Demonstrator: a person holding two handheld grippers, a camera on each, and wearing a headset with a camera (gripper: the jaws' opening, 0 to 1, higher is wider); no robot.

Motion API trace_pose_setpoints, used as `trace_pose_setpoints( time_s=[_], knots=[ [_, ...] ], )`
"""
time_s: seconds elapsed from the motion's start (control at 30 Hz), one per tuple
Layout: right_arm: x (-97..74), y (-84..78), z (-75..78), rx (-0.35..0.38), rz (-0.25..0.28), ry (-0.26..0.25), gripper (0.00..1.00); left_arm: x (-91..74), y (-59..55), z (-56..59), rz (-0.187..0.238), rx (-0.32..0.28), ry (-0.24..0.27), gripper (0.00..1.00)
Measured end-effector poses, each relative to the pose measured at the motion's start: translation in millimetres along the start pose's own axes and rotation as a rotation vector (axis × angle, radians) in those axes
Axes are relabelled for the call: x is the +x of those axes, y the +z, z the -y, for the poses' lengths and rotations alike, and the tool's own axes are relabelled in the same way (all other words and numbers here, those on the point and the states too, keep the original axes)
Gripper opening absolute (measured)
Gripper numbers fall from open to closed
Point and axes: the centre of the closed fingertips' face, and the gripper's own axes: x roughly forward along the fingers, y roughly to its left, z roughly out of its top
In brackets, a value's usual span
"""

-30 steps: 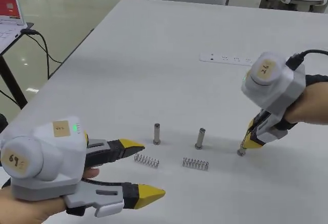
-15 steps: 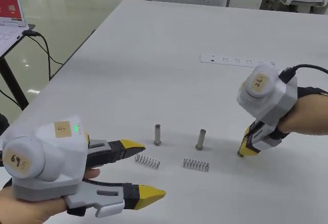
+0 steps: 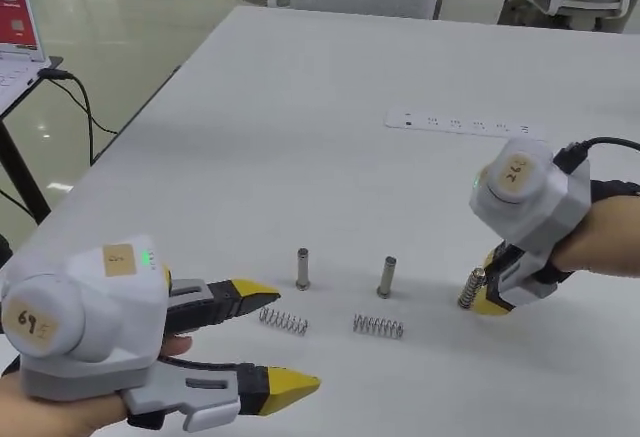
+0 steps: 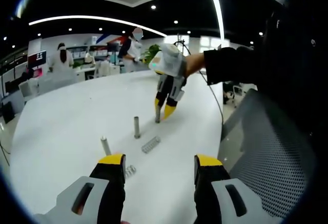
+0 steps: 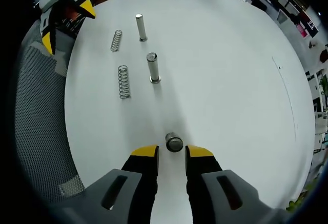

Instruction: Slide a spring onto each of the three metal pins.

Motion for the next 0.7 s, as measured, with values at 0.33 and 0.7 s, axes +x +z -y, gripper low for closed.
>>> trace_pose_setpoints(
  time_s=[0.33,0.7],
  knots=[
    [-5.0,-6.5,-16.5,0.026,0.020,0.005,0.18,0.2,0.8,1.0,0.004,0.001,-0.004,0.48],
    [-8.3,11.8,-59.8,0.037,0.093,0.083,0.17,1.7,0.4,4.5,-0.006,0.012,-0.018,0.48]
  ],
)
